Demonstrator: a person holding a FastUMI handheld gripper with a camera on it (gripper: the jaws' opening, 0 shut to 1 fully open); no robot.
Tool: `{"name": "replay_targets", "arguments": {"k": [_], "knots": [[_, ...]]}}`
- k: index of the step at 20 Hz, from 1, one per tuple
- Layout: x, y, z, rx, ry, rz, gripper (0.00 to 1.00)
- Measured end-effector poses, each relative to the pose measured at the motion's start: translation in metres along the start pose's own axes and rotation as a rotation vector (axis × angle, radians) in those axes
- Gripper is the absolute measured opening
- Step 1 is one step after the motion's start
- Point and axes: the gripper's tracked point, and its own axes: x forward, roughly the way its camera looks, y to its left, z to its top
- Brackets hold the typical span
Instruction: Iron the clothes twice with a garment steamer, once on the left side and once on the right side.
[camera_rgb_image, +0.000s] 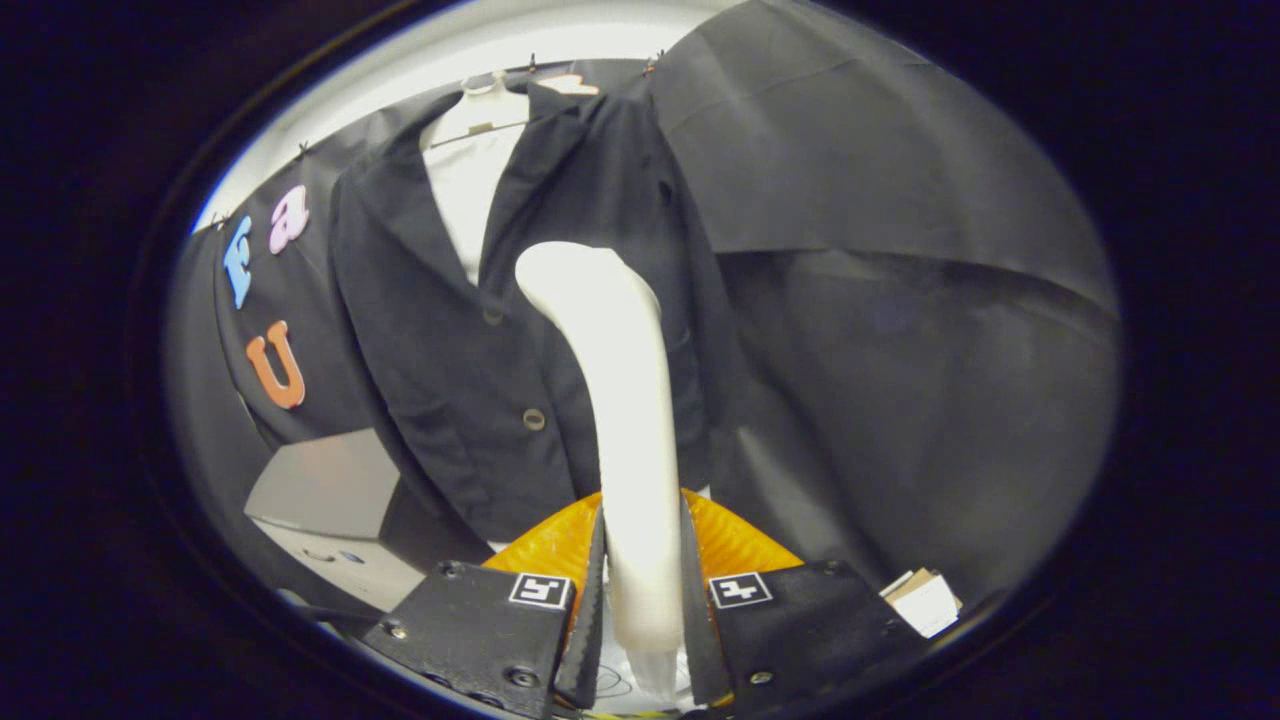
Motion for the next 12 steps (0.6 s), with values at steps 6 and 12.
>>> {"name": "replay_targets", "arguments": {"k": [6, 12], "knots": [[0.000, 0.009, 0.093, 0.014, -0.143, -0.003, 0.37], [0.017, 0.032, 0.164, -0.002, -0.225, -0.031, 0.37]]}}
